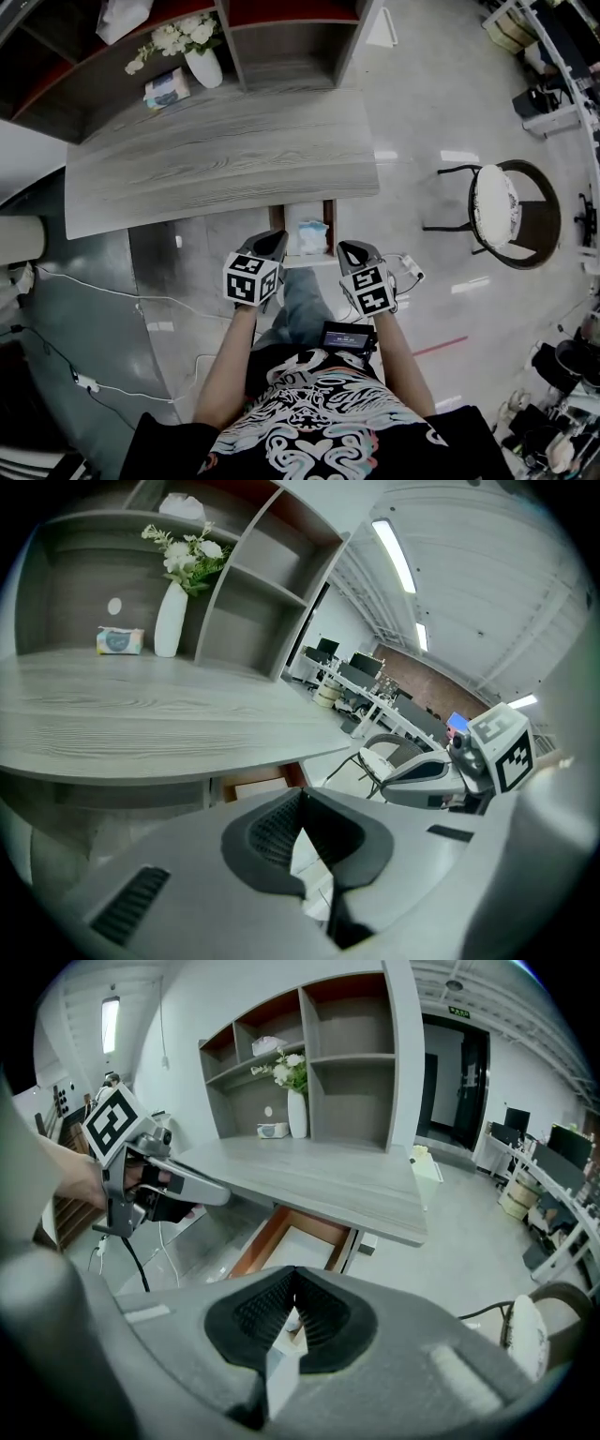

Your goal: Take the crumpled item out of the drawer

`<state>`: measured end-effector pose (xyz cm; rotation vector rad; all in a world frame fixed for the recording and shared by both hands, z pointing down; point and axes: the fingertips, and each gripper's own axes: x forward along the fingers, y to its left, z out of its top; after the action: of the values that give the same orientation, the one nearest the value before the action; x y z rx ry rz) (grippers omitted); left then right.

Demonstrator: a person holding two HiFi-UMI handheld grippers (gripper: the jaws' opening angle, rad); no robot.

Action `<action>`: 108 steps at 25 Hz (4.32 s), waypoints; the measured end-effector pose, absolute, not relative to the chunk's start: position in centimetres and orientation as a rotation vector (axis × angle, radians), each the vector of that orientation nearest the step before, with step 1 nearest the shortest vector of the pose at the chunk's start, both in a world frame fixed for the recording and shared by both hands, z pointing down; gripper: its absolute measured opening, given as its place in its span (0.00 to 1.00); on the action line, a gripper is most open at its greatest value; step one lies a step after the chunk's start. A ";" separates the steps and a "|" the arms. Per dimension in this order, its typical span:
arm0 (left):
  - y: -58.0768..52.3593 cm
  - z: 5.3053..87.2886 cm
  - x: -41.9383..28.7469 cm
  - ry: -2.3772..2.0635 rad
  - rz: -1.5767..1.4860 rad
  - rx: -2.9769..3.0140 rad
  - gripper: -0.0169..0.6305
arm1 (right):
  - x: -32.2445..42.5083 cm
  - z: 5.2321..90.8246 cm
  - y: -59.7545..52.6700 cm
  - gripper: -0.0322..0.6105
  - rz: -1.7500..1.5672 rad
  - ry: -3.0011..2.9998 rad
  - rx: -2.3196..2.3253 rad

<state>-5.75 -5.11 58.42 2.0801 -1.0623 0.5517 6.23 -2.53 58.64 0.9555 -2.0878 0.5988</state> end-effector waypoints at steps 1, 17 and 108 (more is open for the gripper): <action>-4.9 58.9 -5.7 -1.057 0.568 2.076 0.03 | 6.2 59.0 -2.5 0.06 0.601 -2.084 0.946; -3.1 65.7 -5.3 -0.966 0.786 1.997 0.03 | 5.8 65.3 -2.6 0.06 0.707 -2.001 0.817; -3.9 69.7 -5.2 -0.968 0.912 1.901 0.03 | 1.1 70.0 -3.6 0.06 0.637 -1.963 0.629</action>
<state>-5.21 -3.94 69.71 1.9013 -0.9681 0.9116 1.11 -3.57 70.04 0.6293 -1.9629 0.6372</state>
